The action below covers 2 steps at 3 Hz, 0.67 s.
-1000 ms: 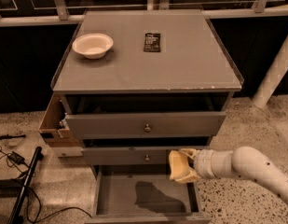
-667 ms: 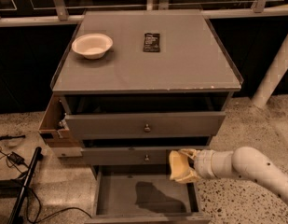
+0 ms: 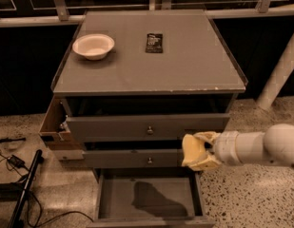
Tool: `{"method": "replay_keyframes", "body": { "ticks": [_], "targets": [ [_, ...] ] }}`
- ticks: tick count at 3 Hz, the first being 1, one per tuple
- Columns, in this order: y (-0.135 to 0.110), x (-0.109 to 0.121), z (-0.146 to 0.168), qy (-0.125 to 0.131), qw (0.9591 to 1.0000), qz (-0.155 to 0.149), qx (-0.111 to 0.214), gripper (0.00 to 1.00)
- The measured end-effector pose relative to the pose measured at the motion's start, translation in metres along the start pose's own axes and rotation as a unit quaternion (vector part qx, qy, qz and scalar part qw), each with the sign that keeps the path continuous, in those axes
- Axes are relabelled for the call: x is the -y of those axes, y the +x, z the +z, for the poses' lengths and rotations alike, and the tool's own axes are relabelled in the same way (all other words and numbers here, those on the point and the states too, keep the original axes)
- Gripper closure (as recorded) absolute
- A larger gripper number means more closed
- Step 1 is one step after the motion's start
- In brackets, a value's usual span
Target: Pick sponge from bottom drawer and place on counter
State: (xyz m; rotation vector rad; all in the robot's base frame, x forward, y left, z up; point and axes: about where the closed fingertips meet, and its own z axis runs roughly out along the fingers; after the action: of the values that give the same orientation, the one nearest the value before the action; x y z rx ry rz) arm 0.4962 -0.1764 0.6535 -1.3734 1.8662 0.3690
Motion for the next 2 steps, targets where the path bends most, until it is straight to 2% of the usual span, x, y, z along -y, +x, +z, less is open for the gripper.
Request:
{"method": "replay_keyframes", "body": {
  "ticks": [1,2],
  "targets": [
    [-0.0658,-0.008,-0.0623,-0.033,0.9993,0.003,-0.015,1.0],
    [-0.071,-0.0075,-0.0657,-0.033,0.9994,0.008,-0.01,1.0]
  ]
}}
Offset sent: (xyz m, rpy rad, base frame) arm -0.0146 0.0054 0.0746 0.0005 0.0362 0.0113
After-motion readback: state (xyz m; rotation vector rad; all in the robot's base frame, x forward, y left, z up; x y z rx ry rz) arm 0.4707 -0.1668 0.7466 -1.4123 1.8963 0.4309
